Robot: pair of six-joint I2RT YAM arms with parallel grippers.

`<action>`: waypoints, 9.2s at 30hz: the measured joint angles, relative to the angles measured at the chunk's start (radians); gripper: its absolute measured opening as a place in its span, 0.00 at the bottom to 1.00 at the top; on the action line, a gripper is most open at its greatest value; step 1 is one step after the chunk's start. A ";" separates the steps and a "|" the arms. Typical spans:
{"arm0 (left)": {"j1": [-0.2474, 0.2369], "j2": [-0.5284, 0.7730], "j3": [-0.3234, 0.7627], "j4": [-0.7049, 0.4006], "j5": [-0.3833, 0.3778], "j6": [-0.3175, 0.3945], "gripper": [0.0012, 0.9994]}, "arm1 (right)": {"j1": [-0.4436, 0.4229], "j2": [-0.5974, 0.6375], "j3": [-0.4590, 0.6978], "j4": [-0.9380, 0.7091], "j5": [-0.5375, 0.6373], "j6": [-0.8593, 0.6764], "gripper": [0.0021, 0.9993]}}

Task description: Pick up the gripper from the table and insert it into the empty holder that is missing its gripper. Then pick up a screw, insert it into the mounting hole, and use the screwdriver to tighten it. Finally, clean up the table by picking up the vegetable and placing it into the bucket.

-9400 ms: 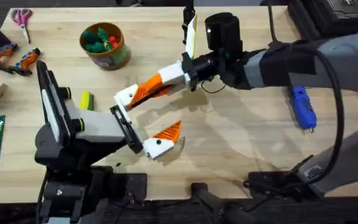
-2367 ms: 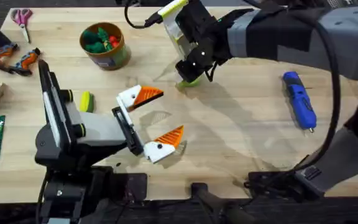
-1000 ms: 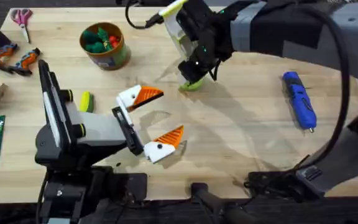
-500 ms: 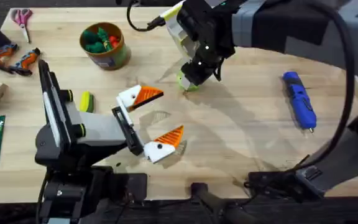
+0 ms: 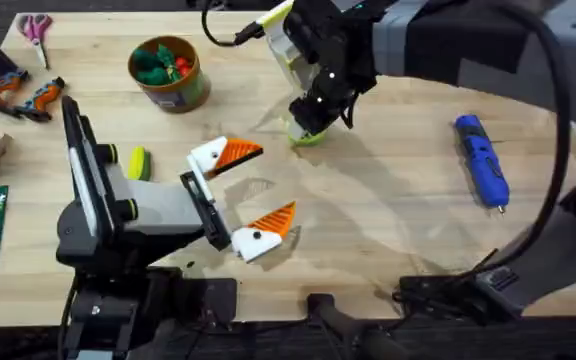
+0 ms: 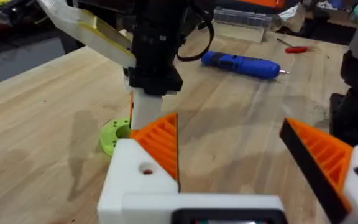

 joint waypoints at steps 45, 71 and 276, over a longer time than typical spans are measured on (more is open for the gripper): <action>0.000 0.000 0.000 0.000 0.000 0.000 0.99 | 0.014 0.024 0.030 -0.081 0.015 0.003 0.00; 0.000 0.000 0.000 0.000 0.000 0.000 0.99 | 0.067 -0.072 0.631 -0.633 -0.044 0.043 0.00; 0.001 0.002 0.000 -0.001 0.003 -0.006 0.99 | 0.431 0.105 0.760 -0.568 -0.030 0.094 0.00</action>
